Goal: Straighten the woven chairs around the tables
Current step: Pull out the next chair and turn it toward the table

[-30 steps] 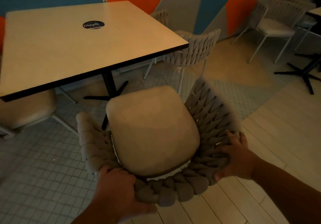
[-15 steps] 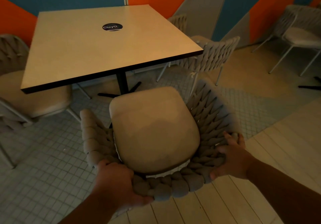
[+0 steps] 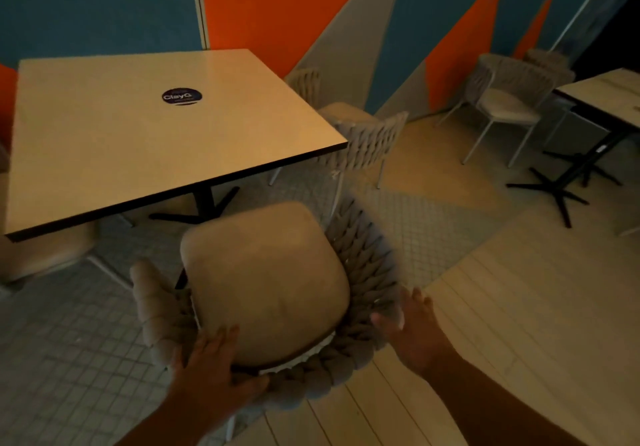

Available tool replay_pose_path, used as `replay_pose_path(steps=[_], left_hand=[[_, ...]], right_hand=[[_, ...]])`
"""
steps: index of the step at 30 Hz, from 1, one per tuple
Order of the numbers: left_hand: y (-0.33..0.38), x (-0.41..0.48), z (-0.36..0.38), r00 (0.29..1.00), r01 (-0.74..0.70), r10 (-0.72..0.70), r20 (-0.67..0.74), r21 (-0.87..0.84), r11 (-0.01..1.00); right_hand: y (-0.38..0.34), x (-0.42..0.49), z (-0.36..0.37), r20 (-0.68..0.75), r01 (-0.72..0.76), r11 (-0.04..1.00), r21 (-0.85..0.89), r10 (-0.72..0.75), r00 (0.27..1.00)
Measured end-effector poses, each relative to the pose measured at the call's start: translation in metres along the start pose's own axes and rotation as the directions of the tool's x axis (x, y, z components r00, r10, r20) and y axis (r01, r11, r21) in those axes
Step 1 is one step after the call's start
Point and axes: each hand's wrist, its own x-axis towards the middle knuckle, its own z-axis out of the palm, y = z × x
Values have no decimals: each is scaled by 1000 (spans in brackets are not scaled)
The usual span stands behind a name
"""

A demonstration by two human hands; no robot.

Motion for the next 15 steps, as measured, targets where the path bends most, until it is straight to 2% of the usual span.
replay_pose_path(steps=[1, 3, 6, 10, 13, 15], left_hand=[[10, -9, -12, 996, -35, 32, -82, -36, 999], [37, -21, -47, 958, -149, 152, -242, 32, 988], [89, -28, -112, 843, -305, 335, -420, 140, 942], [165, -24, -180, 715, -370, 428, -552, 221, 903], [219, -22, -200, 719, -356, 407, -564, 204, 912], [253, -20, -200, 756, -320, 341, -558, 139, 937]], right_hand=[[-7, -11, -22, -71, 49, 999, 3, -49, 996], [-24, -28, -74, -173, 141, 987, -74, -152, 973], [-39, -37, -145, -294, 207, 968, -145, -242, 925], [-36, -23, -219, -350, 235, 951, -201, -294, 889], [-17, 0, -263, -330, 262, 934, -242, -333, 883], [-2, 18, -287, -290, 294, 933, -206, -345, 892]])
